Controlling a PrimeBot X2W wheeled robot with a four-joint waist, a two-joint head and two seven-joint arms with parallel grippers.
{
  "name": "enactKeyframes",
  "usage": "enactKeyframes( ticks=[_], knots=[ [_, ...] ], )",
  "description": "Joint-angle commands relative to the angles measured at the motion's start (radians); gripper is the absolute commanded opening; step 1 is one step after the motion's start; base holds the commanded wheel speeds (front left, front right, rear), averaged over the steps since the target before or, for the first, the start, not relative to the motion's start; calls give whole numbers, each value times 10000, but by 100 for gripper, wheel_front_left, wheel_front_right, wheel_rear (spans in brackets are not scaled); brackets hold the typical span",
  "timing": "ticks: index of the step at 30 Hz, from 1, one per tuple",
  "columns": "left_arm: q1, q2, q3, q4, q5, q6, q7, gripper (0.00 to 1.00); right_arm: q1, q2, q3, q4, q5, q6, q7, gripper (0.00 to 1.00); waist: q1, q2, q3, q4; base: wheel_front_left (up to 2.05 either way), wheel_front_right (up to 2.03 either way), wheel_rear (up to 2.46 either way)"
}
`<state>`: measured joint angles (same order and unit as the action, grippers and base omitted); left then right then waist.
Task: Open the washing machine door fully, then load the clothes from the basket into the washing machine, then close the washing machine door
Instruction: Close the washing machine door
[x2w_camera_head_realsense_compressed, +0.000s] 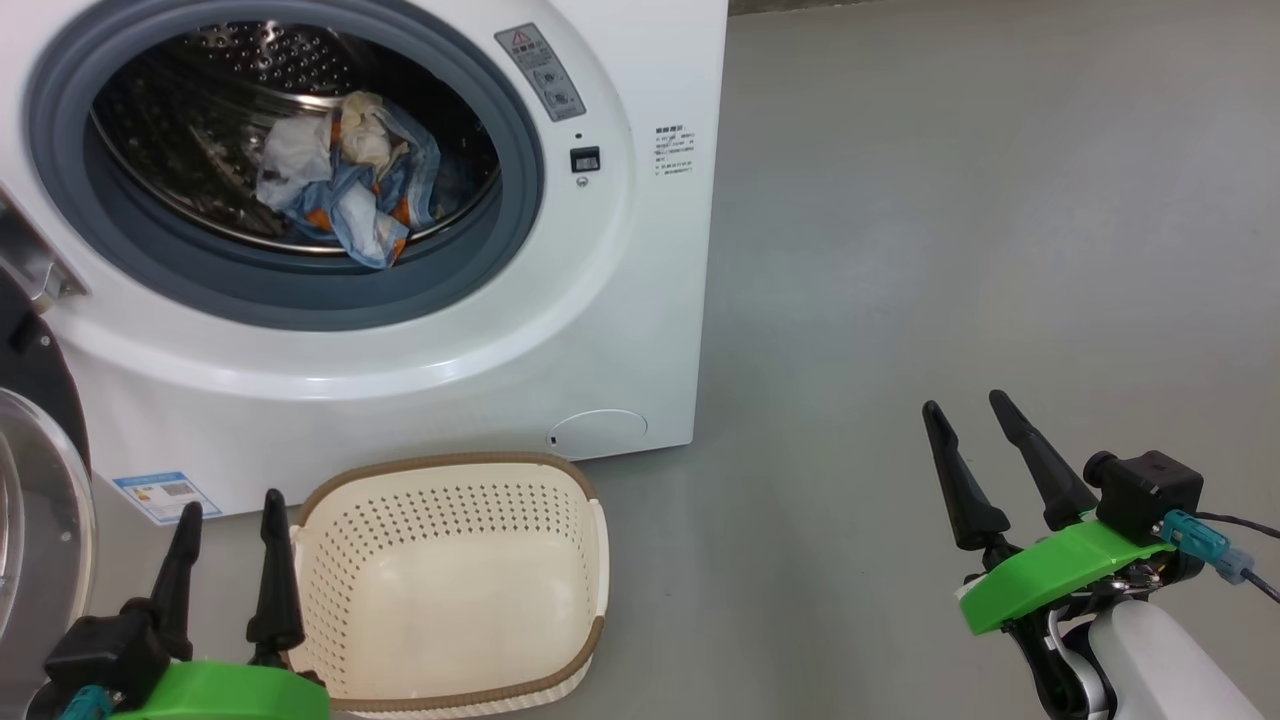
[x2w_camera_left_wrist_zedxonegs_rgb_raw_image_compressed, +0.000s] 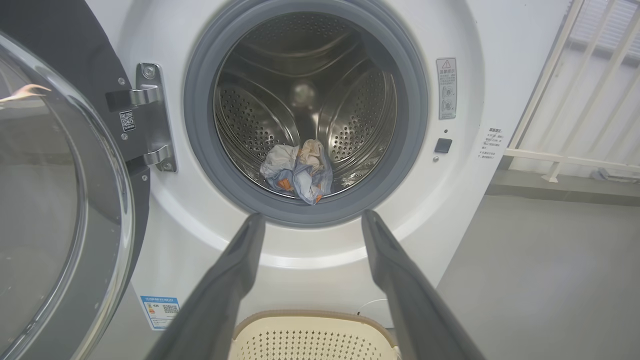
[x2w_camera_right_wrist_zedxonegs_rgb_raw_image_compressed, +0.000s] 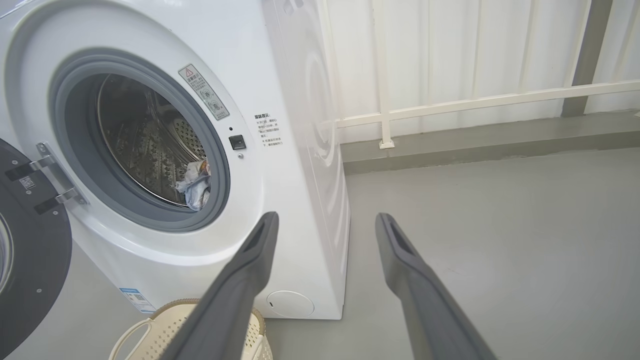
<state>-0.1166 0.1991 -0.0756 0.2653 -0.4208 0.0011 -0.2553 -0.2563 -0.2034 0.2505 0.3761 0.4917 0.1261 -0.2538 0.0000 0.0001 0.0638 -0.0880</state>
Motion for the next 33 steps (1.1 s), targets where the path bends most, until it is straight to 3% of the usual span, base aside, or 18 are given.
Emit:
enactKeyframes(
  ticks=[1,21,33],
  knots=[
    [-263,171,376,-233,67,39,-64,100,-115,-99,109,-222,-51,46,-80,100,0,-1,-5,-8,0,0,0],
    [-260,61,408,-162,114,12,-64,100,-98,-126,104,-195,-60,46,-80,100,0,-1,-111,132,0,0,0],
    [-234,62,389,-23,145,89,-64,100,-43,-88,146,-179,-19,46,-80,100,0,-1,-250,1048,0,0,0]
  ],
)
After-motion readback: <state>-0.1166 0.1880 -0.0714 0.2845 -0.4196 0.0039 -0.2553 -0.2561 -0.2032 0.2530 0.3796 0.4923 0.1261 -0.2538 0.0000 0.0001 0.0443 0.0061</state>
